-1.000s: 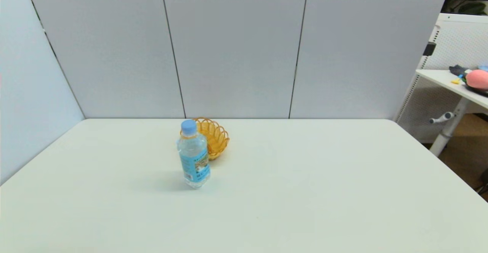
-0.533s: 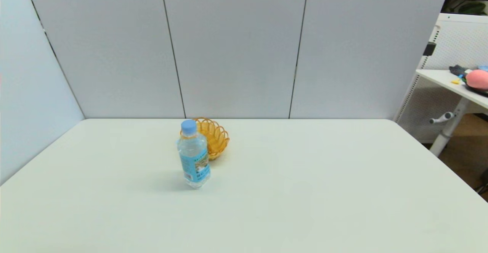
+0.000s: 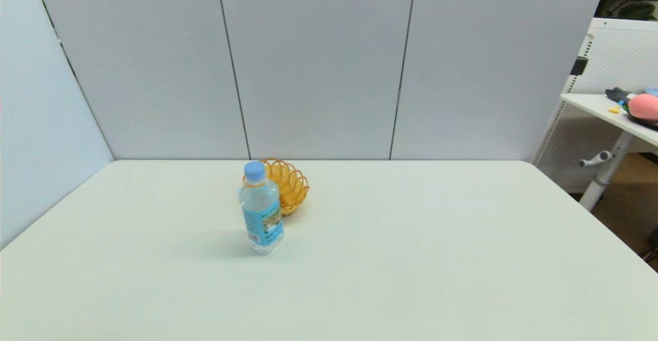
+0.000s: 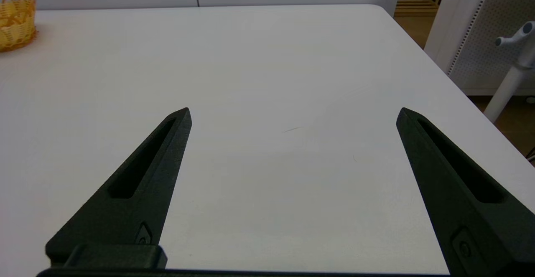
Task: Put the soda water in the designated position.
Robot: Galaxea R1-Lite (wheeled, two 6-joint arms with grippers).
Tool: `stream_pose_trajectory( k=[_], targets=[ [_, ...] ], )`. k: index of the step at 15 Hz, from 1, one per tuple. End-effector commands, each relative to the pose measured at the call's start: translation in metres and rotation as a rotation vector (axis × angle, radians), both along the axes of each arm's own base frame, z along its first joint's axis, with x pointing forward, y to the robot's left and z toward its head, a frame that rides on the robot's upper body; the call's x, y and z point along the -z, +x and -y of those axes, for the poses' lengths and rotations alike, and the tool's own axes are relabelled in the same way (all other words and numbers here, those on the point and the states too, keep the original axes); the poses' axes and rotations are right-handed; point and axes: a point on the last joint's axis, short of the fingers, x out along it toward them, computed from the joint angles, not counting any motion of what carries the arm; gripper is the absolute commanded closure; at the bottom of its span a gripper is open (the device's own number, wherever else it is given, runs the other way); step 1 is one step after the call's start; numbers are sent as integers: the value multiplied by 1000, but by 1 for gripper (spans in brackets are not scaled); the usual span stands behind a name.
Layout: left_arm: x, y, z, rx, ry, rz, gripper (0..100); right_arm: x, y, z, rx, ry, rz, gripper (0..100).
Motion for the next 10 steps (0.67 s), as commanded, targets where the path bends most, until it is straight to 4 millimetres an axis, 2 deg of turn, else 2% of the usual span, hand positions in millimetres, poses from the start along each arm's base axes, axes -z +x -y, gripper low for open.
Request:
stream_pose_trajectory(
  k=[1,10],
  targets=[
    [0,0,0,-1,-1,-2,0,0,0,0,0,0,-2,0],
    [0,0,0,-1,-1,-2,0,0,0,0,0,0,-2,0]
  ],
)
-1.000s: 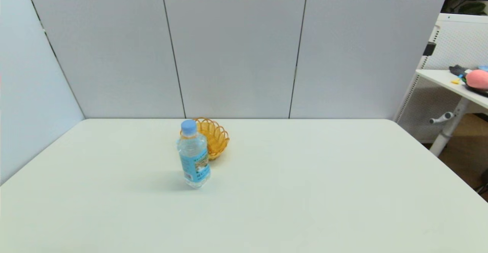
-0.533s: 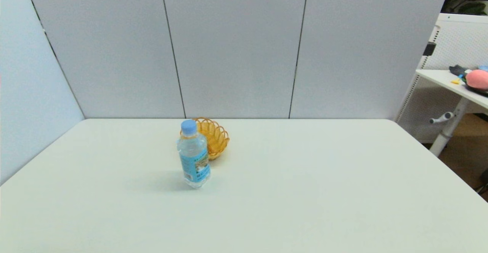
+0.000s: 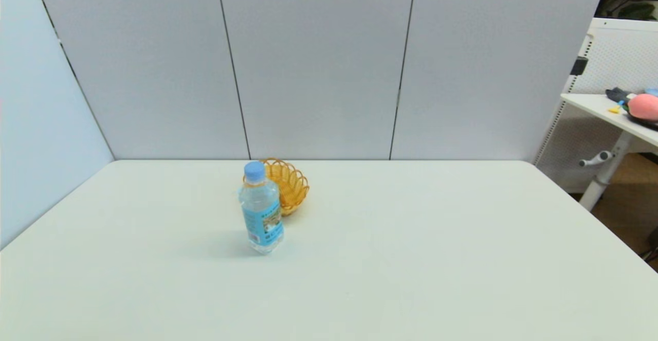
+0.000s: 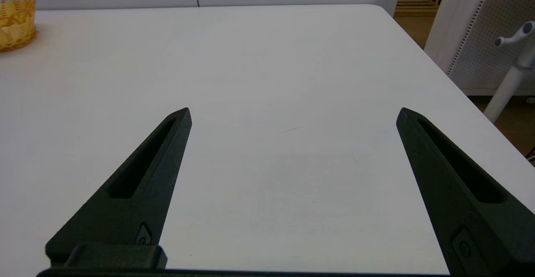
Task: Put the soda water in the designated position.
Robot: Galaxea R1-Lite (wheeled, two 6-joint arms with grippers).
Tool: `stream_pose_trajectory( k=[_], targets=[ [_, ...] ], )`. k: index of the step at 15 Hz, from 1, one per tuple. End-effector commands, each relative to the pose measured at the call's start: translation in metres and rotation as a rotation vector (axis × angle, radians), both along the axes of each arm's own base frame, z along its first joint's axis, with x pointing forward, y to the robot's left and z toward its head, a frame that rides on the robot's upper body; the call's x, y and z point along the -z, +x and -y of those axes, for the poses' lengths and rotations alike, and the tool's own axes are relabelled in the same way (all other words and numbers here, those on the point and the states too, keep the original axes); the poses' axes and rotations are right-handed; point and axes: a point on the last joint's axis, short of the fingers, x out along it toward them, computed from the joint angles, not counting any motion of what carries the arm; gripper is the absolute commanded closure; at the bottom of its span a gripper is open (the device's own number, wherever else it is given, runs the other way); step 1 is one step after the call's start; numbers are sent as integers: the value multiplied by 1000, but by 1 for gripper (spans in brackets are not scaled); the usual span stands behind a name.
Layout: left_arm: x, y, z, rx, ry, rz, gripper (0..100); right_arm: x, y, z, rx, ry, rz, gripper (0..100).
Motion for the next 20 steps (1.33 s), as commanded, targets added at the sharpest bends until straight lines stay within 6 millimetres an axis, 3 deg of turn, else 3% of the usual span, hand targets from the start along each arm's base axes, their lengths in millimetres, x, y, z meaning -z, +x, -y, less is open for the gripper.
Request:
stream_pose_trajectory(
  k=[1,20],
  targets=[
    [0,0,0,-1,-1,0,0,0,0,0,1,0,-1,0],
    [0,0,0,-1,-1,0,0,-1,0,0,-1,0,6,0]
  ],
)
